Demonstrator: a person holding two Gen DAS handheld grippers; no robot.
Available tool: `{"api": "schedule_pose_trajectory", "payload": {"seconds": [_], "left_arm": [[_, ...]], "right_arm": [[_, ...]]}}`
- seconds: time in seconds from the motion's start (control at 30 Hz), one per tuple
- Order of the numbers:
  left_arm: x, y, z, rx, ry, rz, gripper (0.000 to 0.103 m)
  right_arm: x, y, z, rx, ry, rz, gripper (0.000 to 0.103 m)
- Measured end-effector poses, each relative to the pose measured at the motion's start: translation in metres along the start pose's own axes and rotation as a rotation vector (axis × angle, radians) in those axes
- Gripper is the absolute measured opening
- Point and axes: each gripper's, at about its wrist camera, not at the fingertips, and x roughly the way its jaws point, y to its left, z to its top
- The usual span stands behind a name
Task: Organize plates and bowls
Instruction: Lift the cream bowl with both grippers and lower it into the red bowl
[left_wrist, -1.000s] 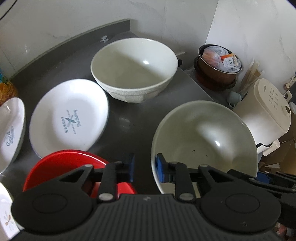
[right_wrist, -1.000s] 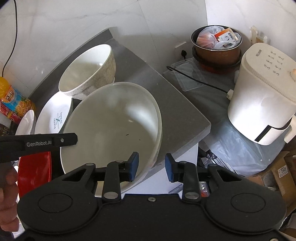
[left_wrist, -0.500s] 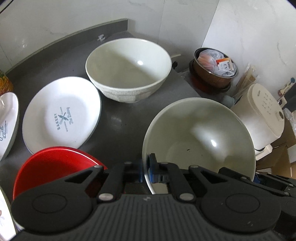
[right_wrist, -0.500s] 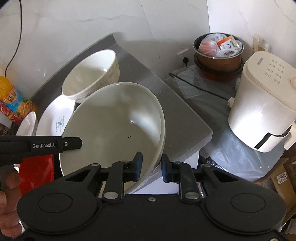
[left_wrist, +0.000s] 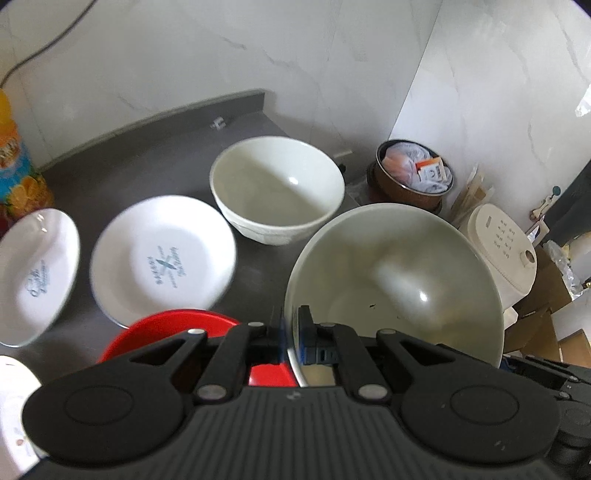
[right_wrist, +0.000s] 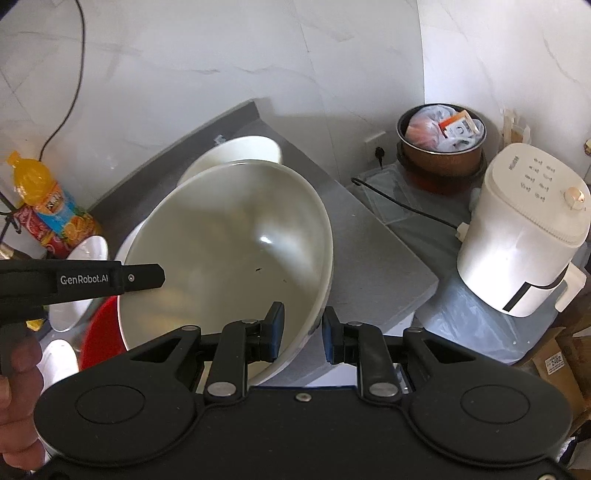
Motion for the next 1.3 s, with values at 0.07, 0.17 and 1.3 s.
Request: {"api": "schedule_pose_trajectory", "payload": {"seconds": [0.07,0.17,1.3], "left_arm": [[-0.009,0.004,0.0,0.005,-0.018,0.005,0.005],[-0.024,0.017,-0.001,-0.016,-0.032,0.002,0.005],[-0.041,0.124,-0.064,-0.187,0.064,0.072,0.006]], "right_arm": [[-0.006,0.008,-0.001,-0.005,-0.008,0.004,0.022],[-0.015,0.022,-0.002,-0.02,-0.022,0.007,0.022],[0.005,0.127,-0.047,-0.18,0.09,-0.009,0.022]]}}
